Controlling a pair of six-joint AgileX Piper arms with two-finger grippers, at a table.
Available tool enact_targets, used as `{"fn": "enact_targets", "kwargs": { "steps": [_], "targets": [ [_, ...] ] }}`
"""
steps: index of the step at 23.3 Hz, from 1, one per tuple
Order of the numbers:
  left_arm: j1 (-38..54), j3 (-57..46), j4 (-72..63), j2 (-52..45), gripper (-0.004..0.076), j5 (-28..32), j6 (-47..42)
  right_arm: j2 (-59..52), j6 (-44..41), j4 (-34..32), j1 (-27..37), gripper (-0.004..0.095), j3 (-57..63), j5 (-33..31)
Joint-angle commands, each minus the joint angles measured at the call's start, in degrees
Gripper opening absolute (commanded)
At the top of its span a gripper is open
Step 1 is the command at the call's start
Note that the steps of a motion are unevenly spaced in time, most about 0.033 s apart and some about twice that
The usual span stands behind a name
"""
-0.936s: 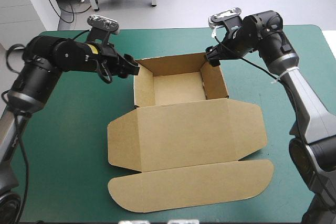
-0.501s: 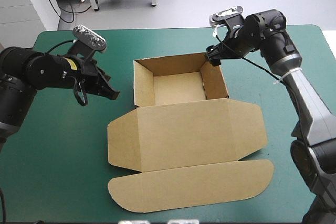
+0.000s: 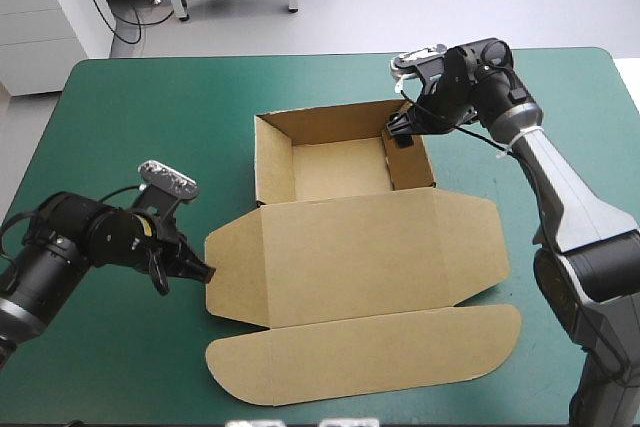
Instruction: Fold the box
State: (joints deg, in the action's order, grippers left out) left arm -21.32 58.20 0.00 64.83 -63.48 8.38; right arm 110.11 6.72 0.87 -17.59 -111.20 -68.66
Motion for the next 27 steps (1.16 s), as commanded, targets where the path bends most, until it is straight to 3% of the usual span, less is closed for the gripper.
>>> {"fn": "enact_targets", "kwargs": {
  "steps": [1,11,13,16,20,27],
  "targets": [
    [-0.18,-4.02,0.0,-3.17,-0.0008,3.86,-2.04,-0.25,0.06,-0.03,0.15,0.0875,-1.02,2.32],
    [-0.18,-8.6,0.43,-11.29,-0.0008,3.68,-4.43,6.6,1.8,1.49,0.15,0.0866,-1.02,3.95],
    [-0.18,-8.6,0.43,-12.59,-0.0008,3.68,-4.51,6.86,1.94,2.48,0.15,0.0732,-1.02,4.21],
    [-0.18,-8.6,0.43,-13.65,-0.0008,3.68,-4.76,6.86,1.37,2.37,0.15,0.0331,-1.02,4.35],
    [-0.18,-8.6,0.43,-13.65,-0.0008,3.68,-6.16,6.86,1.11,2.37,0.15,-0.0017,-1.02,4.73],
    [-0.18,-8.6,0.43,-13.65,-0.0008,3.76,-6.16,6.74,1.37,-1.57,0.27,-0.0022,-3.66,6.5]
  ]
}}
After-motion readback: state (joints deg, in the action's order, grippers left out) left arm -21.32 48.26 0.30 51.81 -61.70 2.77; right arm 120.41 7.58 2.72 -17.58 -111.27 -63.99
